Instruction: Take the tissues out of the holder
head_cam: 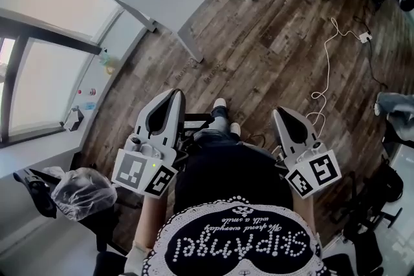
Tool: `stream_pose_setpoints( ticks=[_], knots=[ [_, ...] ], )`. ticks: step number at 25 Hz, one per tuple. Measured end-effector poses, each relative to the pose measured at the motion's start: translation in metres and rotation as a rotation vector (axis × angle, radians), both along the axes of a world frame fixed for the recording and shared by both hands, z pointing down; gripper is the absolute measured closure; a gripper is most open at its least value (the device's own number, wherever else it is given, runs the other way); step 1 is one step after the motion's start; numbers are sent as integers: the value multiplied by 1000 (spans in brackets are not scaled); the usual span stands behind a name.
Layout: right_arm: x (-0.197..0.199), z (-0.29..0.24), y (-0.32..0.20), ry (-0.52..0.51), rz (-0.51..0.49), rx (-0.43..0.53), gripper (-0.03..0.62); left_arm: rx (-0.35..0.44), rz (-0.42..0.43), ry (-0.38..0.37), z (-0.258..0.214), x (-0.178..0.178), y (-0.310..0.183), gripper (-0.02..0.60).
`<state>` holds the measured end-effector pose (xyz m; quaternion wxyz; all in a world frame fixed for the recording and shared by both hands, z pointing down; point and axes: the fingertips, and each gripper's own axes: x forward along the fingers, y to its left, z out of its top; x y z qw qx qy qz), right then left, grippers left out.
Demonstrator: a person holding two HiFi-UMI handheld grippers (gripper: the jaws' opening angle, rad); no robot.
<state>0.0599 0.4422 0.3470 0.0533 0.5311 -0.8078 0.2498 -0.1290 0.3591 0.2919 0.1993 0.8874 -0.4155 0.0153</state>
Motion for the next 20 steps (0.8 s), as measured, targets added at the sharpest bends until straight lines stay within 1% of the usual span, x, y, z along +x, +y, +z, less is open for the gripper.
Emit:
stream_pose_setpoints(
  ticks=[5, 9, 14, 20],
  knots=[
    [-10, -3, -25, 7, 16, -8, 582, 12, 13, 20, -7, -8, -34, 580],
    [-16, -2, -43, 6, 28, -8, 582, -10, 28, 38, -3, -13, -51, 580],
    [-30, -1, -57, 2, 17, -13, 582, -13, 48, 42, 0, -19, -65, 580],
    [-34, -5, -61, 14, 9, -13, 582, -18, 37, 64, 2, -27, -69, 580]
  ],
)
